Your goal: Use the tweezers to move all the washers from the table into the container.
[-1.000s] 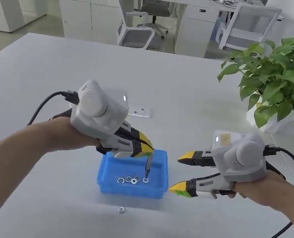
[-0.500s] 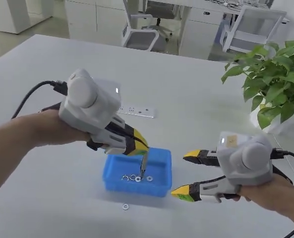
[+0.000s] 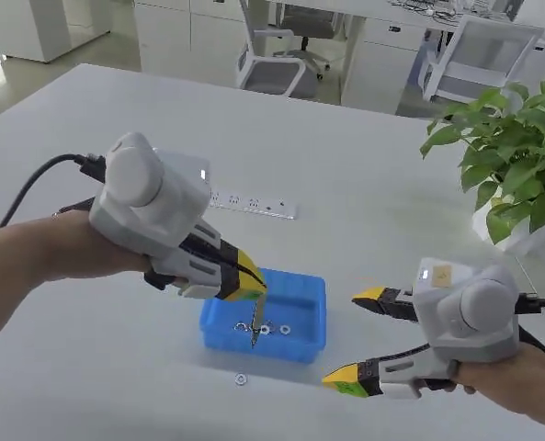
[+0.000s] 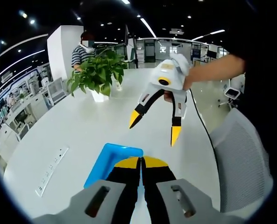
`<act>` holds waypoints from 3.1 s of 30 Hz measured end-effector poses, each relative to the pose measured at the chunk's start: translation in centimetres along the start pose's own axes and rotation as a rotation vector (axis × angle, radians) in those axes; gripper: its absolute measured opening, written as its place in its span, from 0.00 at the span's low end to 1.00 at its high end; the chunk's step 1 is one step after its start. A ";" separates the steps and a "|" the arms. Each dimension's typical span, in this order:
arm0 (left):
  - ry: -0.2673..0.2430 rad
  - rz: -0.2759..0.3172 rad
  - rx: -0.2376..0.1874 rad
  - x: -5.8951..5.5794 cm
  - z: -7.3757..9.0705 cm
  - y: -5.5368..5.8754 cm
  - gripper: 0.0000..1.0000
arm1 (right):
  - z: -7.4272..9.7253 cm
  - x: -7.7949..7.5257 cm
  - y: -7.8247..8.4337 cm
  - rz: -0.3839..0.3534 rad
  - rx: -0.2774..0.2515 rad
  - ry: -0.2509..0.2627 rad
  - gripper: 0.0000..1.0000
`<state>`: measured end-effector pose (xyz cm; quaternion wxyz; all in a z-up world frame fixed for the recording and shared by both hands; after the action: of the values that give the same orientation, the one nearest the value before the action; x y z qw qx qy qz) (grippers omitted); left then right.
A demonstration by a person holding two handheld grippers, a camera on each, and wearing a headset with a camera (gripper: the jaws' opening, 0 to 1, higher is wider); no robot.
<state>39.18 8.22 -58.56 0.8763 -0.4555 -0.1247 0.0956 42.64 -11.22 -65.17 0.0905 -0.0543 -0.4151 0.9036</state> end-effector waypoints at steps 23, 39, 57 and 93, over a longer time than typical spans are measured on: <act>0.026 0.015 -0.005 -2.0 -1.0 2.2 0.05 | -0.1 1.8 1.0 -0.091 -0.043 -0.011 0.90; 0.026 0.006 0.001 -1.8 -1.7 3.2 0.05 | -0.4 2.0 1.6 -0.107 -0.033 -0.015 0.96; 0.027 0.008 0.010 -1.9 -2.3 4.4 0.05 | -0.9 2.3 2.1 -0.107 -0.005 -0.026 0.95; 0.090 -0.040 0.029 -1.6 -2.7 4.8 0.04 | -6.5 3.4 -1.5 0.167 -0.027 -0.255 0.46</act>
<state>38.22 8.43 -64.18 0.8892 -0.4440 -0.0930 0.0593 40.66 -4.72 -68.31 -0.0393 0.0254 -0.4296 0.9018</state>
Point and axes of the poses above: the centre of the closed fingertips' face, and the gripper's own axes: z roughly backward along the fingers, x roughly to its left, y roughly out of its underside, the point moved 8 cm from there along z, roughly backward along the fingers, and after that the axes turned 5 degrees about -z, right-handed, at the moved point
